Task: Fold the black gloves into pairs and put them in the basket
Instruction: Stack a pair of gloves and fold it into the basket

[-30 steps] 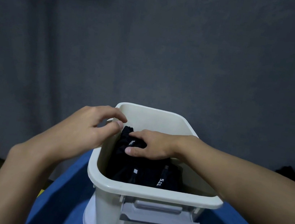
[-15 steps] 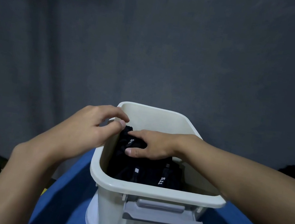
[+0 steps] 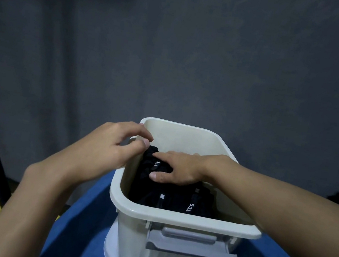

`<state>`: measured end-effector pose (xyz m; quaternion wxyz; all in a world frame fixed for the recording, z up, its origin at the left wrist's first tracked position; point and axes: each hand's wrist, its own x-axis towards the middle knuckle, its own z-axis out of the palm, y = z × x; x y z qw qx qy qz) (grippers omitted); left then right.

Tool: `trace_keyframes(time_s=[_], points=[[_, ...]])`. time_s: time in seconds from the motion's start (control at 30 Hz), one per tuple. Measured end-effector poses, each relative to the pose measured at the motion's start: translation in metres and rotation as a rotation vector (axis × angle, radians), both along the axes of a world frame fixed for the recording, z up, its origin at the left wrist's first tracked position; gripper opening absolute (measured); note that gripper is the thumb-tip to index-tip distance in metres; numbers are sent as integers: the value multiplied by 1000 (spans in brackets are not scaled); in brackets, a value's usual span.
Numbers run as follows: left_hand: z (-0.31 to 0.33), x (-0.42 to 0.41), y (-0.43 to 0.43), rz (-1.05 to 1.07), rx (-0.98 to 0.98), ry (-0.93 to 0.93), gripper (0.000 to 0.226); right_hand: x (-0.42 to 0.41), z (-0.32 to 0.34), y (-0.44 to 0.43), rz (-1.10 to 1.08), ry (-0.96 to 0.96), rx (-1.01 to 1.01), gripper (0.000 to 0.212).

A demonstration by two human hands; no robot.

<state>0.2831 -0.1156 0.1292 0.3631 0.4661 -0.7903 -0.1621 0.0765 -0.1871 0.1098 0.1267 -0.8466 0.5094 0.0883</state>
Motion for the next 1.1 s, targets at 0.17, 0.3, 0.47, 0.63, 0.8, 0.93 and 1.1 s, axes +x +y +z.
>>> trace_keyframes(time_s=[0.17,0.3,0.47,0.63,0.8,0.93,1.1], points=[[3,0,1,16,28,-20,39,0,3,1,-8,-26,-22,77],[8,-1,3,35,30,-43,37,-1,12,8,-15,-43,-79,75],[23,-10,16,31,-34,-42,42,-18,35,38,-35,-57,-159,80],[45,-43,40,5,-107,-63,32,-48,62,79,-57,-186,-309,69],[59,-104,60,-103,-161,-103,19,-107,74,121,-133,-315,-386,61],[62,-164,73,-143,-200,-124,20,-174,73,149,-220,-365,-373,61],[47,-248,79,-249,-215,-117,17,-261,53,182,-385,-407,-340,57]])
